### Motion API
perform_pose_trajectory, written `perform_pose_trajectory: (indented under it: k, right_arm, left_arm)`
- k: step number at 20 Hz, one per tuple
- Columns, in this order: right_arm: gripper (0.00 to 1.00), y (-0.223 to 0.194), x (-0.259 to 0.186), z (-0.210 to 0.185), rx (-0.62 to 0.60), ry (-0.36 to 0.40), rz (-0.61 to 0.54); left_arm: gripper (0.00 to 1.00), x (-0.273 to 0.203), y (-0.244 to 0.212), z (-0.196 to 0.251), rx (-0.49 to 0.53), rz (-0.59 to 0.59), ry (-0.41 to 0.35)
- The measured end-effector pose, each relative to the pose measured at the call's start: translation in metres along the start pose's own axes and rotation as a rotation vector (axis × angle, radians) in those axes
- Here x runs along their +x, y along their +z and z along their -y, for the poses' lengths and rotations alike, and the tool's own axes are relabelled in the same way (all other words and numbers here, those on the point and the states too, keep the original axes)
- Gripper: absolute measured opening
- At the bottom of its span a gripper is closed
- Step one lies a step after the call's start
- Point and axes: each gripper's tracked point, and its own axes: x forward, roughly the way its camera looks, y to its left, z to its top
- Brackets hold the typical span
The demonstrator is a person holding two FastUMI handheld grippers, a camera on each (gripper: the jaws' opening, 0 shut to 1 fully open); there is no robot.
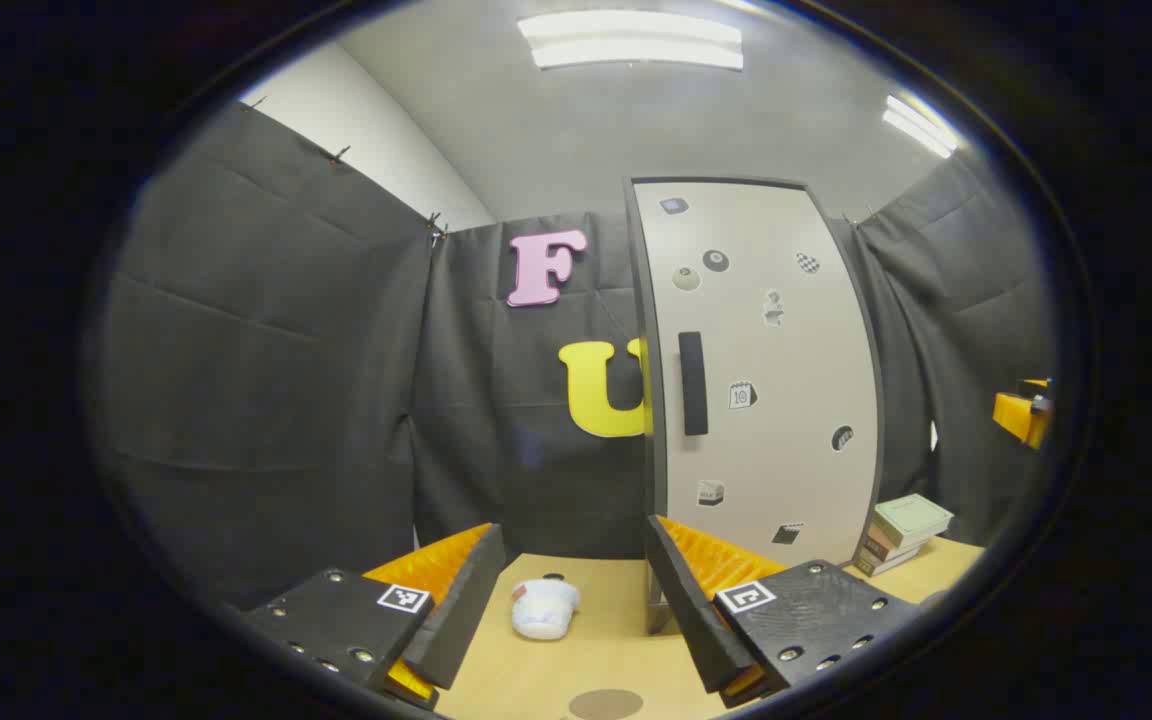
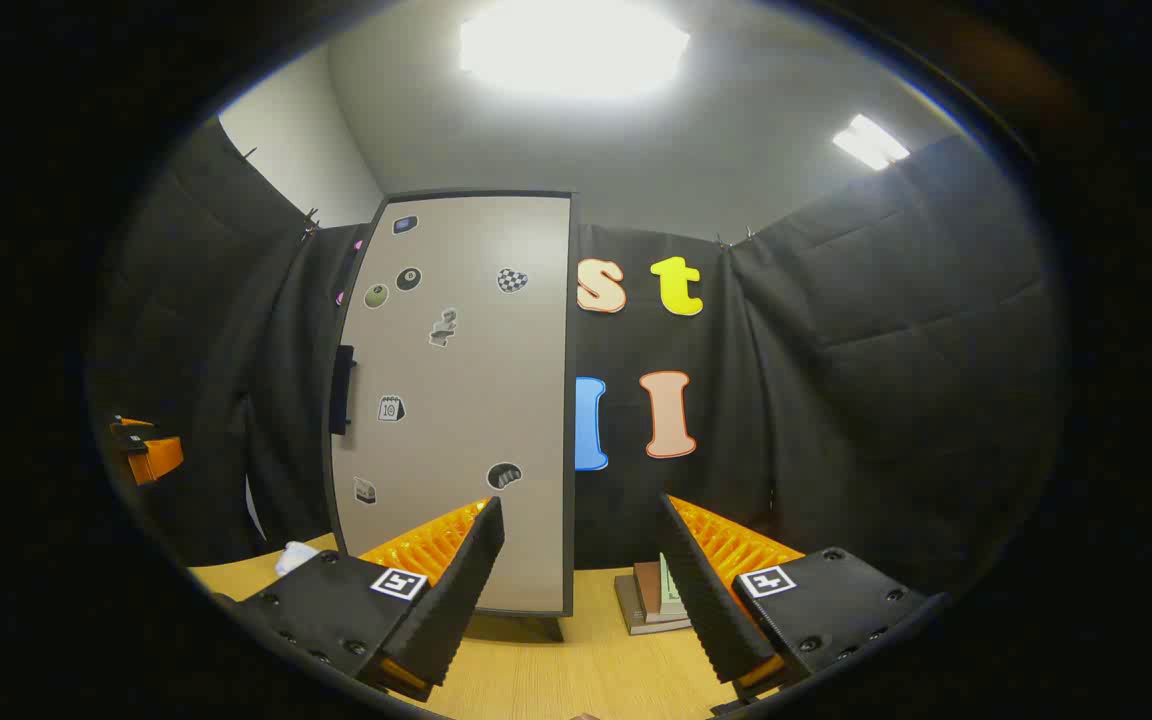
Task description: Open the cabinet door with the right hand, grasp the bottle in the cabinet with the left hand and place it on the coaster, then close the cabinet door with the right hand.
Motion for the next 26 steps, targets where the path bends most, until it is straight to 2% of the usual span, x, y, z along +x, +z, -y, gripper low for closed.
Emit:
perform_pose_trajectory:
  k: [1,2,3,11,12,18,19,23,24,26]
  right_arm:
    - [0.97,0.000,0.000,0.001,-0.001,-0.002,-0.001]
    - [0.97,-0.001,0.000,0.002,-0.001,-0.003,-0.002]
    - [0.92,-0.001,-0.001,0.003,-0.001,-0.005,-0.003]
    - [0.92,-0.008,0.000,0.006,0.010,-0.018,-0.020]
    - [0.97,-0.007,0.001,0.005,0.009,-0.018,-0.019]
    - [0.97,-0.006,0.009,-0.005,0.001,-0.003,-0.018]
    - [0.92,-0.006,0.010,-0.008,0.001,0.002,-0.019]
    - [0.92,-0.007,0.016,-0.020,0.015,0.027,-0.031]
    - [0.97,-0.005,0.019,-0.025,0.017,0.034,-0.029]
    - [0.97,-0.001,0.026,-0.034,0.018,0.050,-0.021]
  left_arm:
    - [0.89,-0.001,0.000,0.001,-0.001,-0.001,-0.001]
    - [0.89,-0.002,-0.001,0.003,-0.003,-0.002,-0.004]
    - [0.88,-0.002,-0.001,0.004,-0.003,-0.003,-0.005]
    - [0.88,-0.004,-0.005,0.000,0.001,-0.006,0.005]
    - [0.88,-0.004,-0.005,-0.002,0.002,-0.006,0.009]
    - [0.88,-0.004,-0.005,-0.014,-0.001,-0.006,0.030]
    - [0.87,-0.003,-0.005,-0.016,0.000,-0.006,0.033]
    - [0.87,-0.005,-0.005,-0.028,0.008,-0.005,0.053]
    - [0.87,-0.007,-0.006,-0.031,0.011,-0.004,0.061]
    - [0.87,-0.011,-0.006,-0.042,0.019,-0.006,0.079]
